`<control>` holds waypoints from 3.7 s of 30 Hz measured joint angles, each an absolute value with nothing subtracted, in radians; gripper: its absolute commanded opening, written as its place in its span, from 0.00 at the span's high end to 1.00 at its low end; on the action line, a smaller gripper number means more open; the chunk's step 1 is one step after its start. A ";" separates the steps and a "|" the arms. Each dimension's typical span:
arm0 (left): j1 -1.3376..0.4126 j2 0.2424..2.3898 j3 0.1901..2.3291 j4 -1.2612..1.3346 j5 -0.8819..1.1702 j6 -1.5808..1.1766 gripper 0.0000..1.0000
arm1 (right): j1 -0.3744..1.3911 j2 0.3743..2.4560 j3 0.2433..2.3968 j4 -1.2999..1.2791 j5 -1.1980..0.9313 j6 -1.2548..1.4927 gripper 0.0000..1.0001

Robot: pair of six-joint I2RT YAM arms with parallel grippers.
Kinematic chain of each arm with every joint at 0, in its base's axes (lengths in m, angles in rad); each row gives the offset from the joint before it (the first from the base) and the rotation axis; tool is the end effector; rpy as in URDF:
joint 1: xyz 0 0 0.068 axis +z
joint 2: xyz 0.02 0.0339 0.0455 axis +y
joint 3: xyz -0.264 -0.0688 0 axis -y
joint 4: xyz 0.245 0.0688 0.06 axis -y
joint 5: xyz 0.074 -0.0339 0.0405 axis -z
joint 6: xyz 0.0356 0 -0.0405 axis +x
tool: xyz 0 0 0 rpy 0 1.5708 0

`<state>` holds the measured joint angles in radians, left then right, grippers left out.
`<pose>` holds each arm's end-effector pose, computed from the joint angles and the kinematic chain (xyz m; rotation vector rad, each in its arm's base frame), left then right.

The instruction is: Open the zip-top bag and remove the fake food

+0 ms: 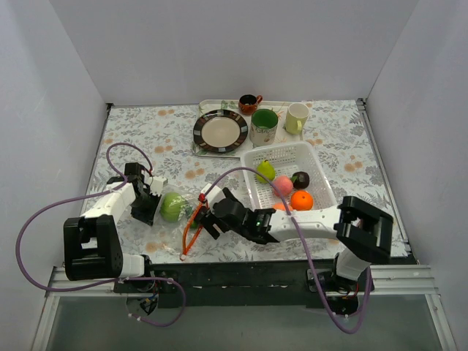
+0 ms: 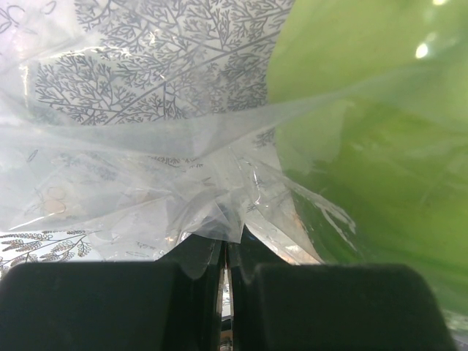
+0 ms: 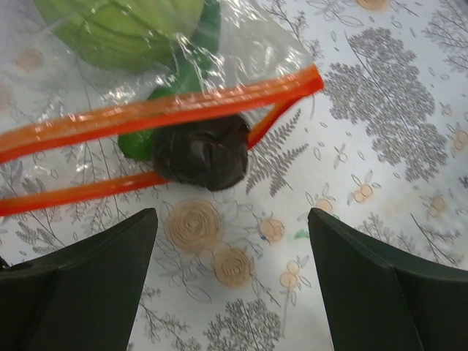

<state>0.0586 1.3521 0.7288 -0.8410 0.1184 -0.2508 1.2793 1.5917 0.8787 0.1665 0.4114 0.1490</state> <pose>0.2082 0.0080 0.1682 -0.4591 3.0060 -0.1950 0.1117 0.3227 0.2072 -0.9090 1.8897 0.4385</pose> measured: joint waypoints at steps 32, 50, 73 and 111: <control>0.059 1.332 0.728 -0.837 0.132 -0.240 1.00 | 1.199 1.399 0.850 0.158 0.343 0.186 0.83; 0.059 1.332 0.728 -0.839 0.143 -0.243 1.00 | 0.898 1.054 0.706 -0.152 0.593 0.230 0.13; 0.059 1.332 0.728 -0.846 0.145 -0.244 1.00 | 1.322 1.631 0.870 0.226 0.349 0.250 0.42; 0.059 1.302 0.728 -0.870 0.142 -0.242 1.00 | 1.296 1.929 1.081 0.216 0.427 0.315 0.74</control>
